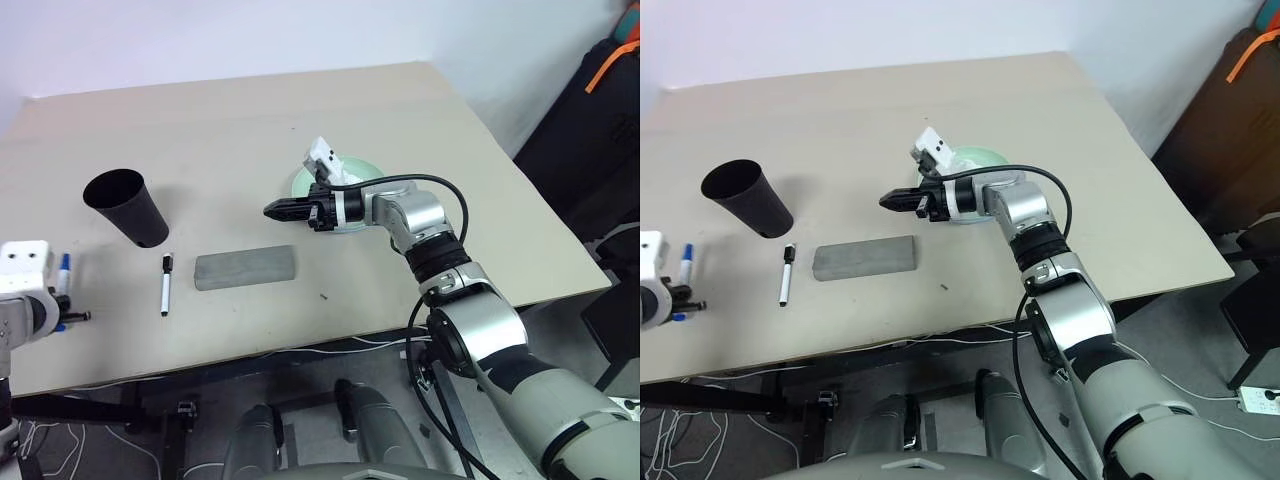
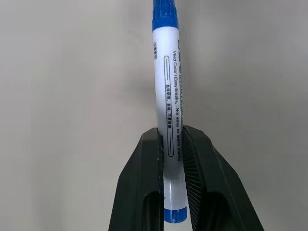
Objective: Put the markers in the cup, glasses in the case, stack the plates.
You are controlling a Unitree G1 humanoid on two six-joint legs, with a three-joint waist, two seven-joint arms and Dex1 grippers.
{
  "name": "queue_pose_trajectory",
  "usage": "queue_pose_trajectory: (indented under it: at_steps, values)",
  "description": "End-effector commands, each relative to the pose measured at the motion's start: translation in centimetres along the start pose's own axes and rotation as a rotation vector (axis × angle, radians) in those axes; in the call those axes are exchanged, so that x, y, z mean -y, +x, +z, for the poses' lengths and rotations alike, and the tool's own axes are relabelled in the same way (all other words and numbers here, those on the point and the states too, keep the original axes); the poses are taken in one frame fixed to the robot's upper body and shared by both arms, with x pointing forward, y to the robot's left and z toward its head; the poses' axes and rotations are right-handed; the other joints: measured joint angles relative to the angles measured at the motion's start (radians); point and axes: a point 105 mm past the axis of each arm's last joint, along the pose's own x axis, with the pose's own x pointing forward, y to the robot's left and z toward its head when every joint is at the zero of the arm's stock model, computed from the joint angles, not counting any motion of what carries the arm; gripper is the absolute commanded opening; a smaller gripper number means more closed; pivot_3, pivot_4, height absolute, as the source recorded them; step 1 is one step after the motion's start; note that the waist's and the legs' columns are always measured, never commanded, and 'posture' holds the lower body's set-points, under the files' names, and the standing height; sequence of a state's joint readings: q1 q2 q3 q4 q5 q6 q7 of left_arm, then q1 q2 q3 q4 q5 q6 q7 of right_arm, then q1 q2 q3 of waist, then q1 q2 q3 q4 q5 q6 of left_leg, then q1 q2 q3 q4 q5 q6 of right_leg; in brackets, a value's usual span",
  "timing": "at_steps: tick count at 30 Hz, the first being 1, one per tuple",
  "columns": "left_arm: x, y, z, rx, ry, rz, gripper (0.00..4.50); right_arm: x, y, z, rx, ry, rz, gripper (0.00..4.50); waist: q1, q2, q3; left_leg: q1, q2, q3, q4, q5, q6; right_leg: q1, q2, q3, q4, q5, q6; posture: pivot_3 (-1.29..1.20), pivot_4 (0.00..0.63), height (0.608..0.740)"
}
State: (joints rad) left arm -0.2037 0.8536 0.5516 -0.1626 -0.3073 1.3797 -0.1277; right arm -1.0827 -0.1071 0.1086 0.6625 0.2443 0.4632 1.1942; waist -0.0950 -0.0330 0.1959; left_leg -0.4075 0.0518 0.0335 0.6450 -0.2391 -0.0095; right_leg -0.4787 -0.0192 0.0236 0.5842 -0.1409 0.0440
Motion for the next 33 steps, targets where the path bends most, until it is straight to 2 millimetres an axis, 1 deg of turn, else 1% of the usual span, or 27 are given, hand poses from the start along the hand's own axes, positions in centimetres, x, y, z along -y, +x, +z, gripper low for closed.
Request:
queue_pose_trajectory:
  at_steps: [1,2,4,6,7,9,13,15,16,19,21,24,27,33]
  values:
    - [-2.9,-0.9,3.3,0.218,-0.021,0.136,0.26,-0.7,-0.5,2.2,0.107,-0.019,0.033,0.00,0.000,0.000,0.000,0.000,0.000,0.000,0.000,0.000,0.000,0.000,0.000,0.000,0.000,0.000,0.000,0.00,0.150,0.733]
    - [-3.1,-1.0,4.0,0.280,-0.032,0.133,0.26,-0.7,-0.6,2.2,0.110,-0.016,0.035,0.29,0.001,0.000,0.000,0.000,0.000,0.001,0.000,0.000,0.000,0.000,-0.001,0.000,0.000,0.002,-0.003,0.00,0.150,0.733]
    - [-4.0,-1.2,5.0,0.364,-0.044,0.165,0.26,-1.2,-0.8,2.2,0.109,-0.055,0.051,0.58,0.001,0.000,0.000,0.000,0.000,0.001,0.000,-0.001,-0.001,0.000,-0.002,0.000,0.000,0.002,-0.004,0.00,0.150,0.733]
    - [-4.7,-1.5,6.1,0.443,-0.052,0.193,0.26,-1.6,-0.8,2.1,0.104,-0.087,0.069,1.22,0.001,0.000,0.000,0.000,0.000,0.002,0.000,-0.001,-0.002,0.000,-0.002,0.000,-0.001,0.002,-0.004,0.00,0.150,0.733]
    - [-4.8,-1.7,6.7,0.485,-0.040,0.195,0.26,-1.6,-0.8,2.1,0.105,-0.095,0.067,1.52,0.001,0.000,0.000,0.000,0.000,0.002,0.000,-0.001,-0.002,0.000,-0.002,0.000,-0.001,0.002,-0.004,0.00,0.150,0.733]
    - [-4.9,-1.9,7.6,0.545,-0.034,0.199,0.26,-1.6,-0.9,2.1,0.104,-0.105,0.060,2.26,0.001,0.000,0.000,0.000,-0.001,0.003,0.000,-0.001,-0.002,0.000,-0.002,0.000,-0.001,0.002,-0.004,0.00,0.150,0.733]
    - [-3.9,-2.6,9.7,0.672,-0.059,0.128,0.26,-1.7,-0.9,2.1,0.098,-0.137,0.059,3.61,0.001,-0.001,0.000,0.000,-0.001,0.003,0.000,-0.001,-0.002,0.000,-0.003,-0.001,-0.001,0.002,-0.004,0.00,0.150,0.733]
    - [-2.8,-3.0,10.7,0.738,-0.067,0.064,0.26,-1.7,-1.0,2.1,0.093,-0.152,0.059,4.33,0.001,-0.001,0.000,-0.001,-0.001,0.004,0.000,-0.001,-0.001,0.000,-0.004,-0.001,-0.001,0.002,-0.003,0.00,0.150,0.733]
    - [-2.2,-3.4,11.4,0.782,-0.068,0.027,0.26,-1.7,-1.0,2.0,0.082,-0.162,0.056,4.49,0.001,-0.001,0.000,-0.001,-0.001,0.005,0.000,0.000,0.000,0.000,-0.005,-0.001,-0.001,0.002,-0.003,0.00,0.150,0.733]
    - [0.3,-4.7,13.0,0.905,-0.037,-0.108,0.26,-1.3,-0.9,1.8,0.060,-0.194,0.030,4.49,0.001,-0.001,0.000,-0.001,-0.001,0.007,0.001,0.000,0.000,0.000,-0.006,-0.001,-0.001,0.002,-0.003,0.00,0.150,0.733]
    - [1.8,-5.3,13.8,0.978,-0.018,-0.190,0.26,-0.4,-0.8,1.5,0.048,-0.236,-0.038,4.49,0.001,-0.001,0.000,-0.001,-0.001,0.008,0.001,0.000,0.000,0.001,-0.006,0.000,-0.001,0.002,-0.003,0.00,0.150,0.733]
    - [3.0,-5.6,14.4,1.021,-0.006,-0.256,0.26,0.1,-0.7,1.2,0.036,-0.282,-0.073,4.49,0.001,-0.001,-0.001,-0.001,-0.001,0.009,0.001,0.000,0.000,0.001,-0.006,0.000,-0.001,0.002,-0.003,0.00,0.150,0.733]
    - [4.4,-5.3,14.7,1.026,-0.006,-0.332,0.26,0.1,-0.6,1.3,0.056,-0.273,-0.074,4.49,-0.001,-0.001,-0.001,0.000,-0.001,0.009,0.001,0.000,0.000,0.001,-0.006,0.001,-0.001,0.002,-0.003,0.00,0.150,0.733]
    - [6.3,-5.3,15.2,1.061,-0.034,-0.415,0.26,0.1,-0.6,1.0,0.048,-0.275,-0.083,4.49,0.001,-0.001,-0.001,0.000,-0.001,0.009,0.002,0.001,0.001,0.001,-0.005,0.001,0.000,0.004,0.000,0.00,0.150,0.733]
